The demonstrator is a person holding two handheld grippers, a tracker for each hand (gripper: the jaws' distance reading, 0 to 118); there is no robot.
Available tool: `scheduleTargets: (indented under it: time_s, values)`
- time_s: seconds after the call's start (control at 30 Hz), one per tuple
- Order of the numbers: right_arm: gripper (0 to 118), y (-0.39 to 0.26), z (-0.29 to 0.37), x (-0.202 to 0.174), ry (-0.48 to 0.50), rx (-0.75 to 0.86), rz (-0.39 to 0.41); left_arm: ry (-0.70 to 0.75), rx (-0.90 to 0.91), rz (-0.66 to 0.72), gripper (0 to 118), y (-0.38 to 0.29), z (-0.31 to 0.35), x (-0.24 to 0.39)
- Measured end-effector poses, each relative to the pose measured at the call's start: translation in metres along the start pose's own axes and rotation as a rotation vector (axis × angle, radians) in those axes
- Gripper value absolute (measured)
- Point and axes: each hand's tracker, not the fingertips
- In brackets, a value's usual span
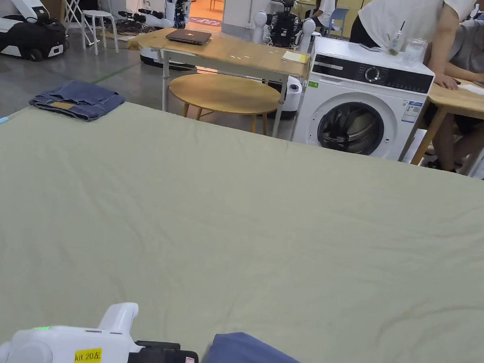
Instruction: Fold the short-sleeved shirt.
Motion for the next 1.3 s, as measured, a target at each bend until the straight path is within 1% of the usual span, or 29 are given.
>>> scheduleTargets:
  time_s: [0.07, 0.17, 0.23, 0.37, 0.5, 0.53, 0.63, 0.73, 0.8, 0.83, 0.87, 0.9, 1.0, 1.03, 1.07, 1.17, 1.27, 1.3]
  values:
    - [0, 0.000, 0.001, 0.000, 0.005, 0.000, -0.007, -0.087, -0.050, 0.088, 55, 0.009, -0.008, -0.014]
    - [0, 0.000, 0.001, 0.001, 0.008, -0.002, -0.017, -0.153, -0.110, 0.138, 56, 0.019, -0.019, -0.024]
    - [0, 0.001, 0.002, 0.002, 0.012, -0.004, -0.024, -0.156, -0.115, 0.133, 56, 0.024, -0.026, -0.028]
    - [0, 0.001, 0.003, 0.002, 0.016, -0.004, -0.026, -0.173, -0.178, 0.169, 59, 0.029, -0.047, -0.034]
    - [0, 0.001, 0.002, 0.003, 0.020, -0.006, -0.025, -0.218, -0.214, 0.153, 59, 0.030, -0.065, -0.027]
    - [0, 0.001, 0.002, 0.003, 0.021, -0.006, -0.024, -0.223, -0.223, 0.155, 61, 0.029, -0.070, -0.028]
    - [0, 0.000, 0.001, 0.004, 0.019, -0.005, -0.021, -0.251, -0.290, 0.177, 63, 0.024, -0.091, -0.028]
    - [0, 0.000, 0.001, 0.004, 0.020, -0.002, -0.025, -0.283, -0.258, 0.222, 63, 0.018, -0.099, -0.026]
    - [0, 0.000, 0.002, 0.004, 0.022, -0.002, -0.027, -0.280, -0.243, 0.260, 63, 0.014, -0.101, -0.027]
    - [0, 0.000, 0.002, 0.004, 0.022, -0.002, -0.030, -0.274, -0.233, 0.261, 58, 0.012, -0.101, -0.028]
    - [0, 0.000, 0.002, 0.004, 0.022, -0.001, -0.030, -0.256, -0.222, 0.255, 44, 0.009, -0.100, -0.029]
    - [0, 0.000, 0.002, 0.004, 0.022, -0.001, -0.028, -0.235, -0.212, 0.247, 36, 0.005, -0.099, -0.031]
    - [0, 0.000, 0.003, 0.003, 0.024, 0.004, -0.015, -0.277, -0.208, 0.286, 26, -0.001, -0.097, -0.034]
    - [0, -0.001, 0.004, 0.002, 0.026, 0.008, -0.008, -0.267, -0.211, 0.301, 23, -0.002, -0.097, -0.034]
    - [0, -0.001, 0.004, 0.002, 0.026, 0.012, -0.001, -0.265, -0.205, 0.299, 20, -0.002, -0.097, -0.034]
    - [0, -0.001, 0.006, 0.001, 0.022, 0.022, 0.022, -0.274, -0.191, 0.296, 17, -0.004, -0.094, -0.033]
    - [0, 0.000, 0.013, 0.000, 0.027, 0.044, 0.033, -0.290, -0.184, 0.327, 17, -0.006, -0.086, -0.026]
    - [0, 0.000, 0.015, 0.001, 0.028, 0.056, 0.033, -0.296, -0.179, 0.318, 16, -0.006, -0.083, -0.024]
